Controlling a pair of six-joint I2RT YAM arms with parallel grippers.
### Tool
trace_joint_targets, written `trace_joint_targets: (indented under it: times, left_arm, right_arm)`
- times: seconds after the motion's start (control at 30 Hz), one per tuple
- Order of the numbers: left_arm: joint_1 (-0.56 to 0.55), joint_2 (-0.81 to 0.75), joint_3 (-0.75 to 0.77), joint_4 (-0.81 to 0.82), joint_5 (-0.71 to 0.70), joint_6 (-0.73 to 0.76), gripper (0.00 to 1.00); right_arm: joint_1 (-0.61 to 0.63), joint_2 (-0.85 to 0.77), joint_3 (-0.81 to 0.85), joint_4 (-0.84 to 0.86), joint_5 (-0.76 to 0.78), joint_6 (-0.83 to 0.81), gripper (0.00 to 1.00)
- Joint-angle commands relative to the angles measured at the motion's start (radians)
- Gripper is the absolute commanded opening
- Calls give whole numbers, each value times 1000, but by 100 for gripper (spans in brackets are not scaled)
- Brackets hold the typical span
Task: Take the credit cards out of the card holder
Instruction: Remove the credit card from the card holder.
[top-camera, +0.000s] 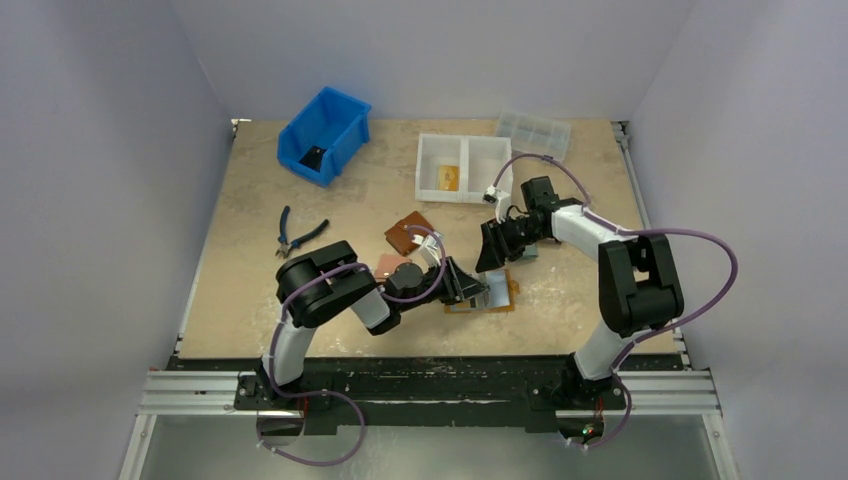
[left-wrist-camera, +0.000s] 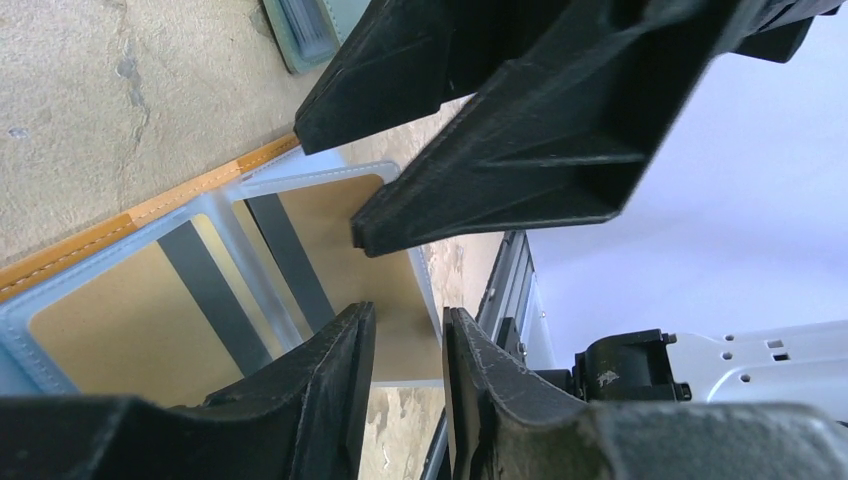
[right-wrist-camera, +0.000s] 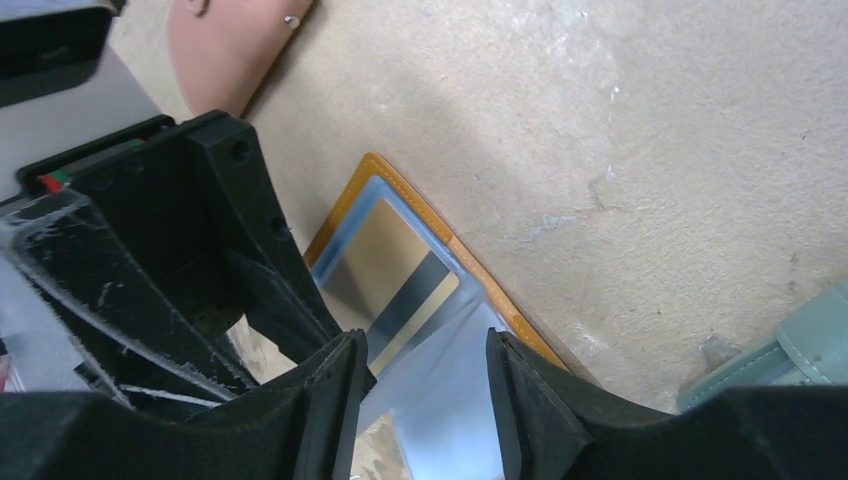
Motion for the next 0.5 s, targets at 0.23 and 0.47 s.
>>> trace_joint_targets:
  times: [0.23, 0.47]
  left_arm:
    - [-5, -11, 1, 58, 0, 30, 41]
    - [-5, -131, -85, 53, -53, 79, 51]
  right_arm:
    - [-2, 13, 12, 3, 24, 13, 31]
    - [-2, 21, 20, -17, 17, 2, 24]
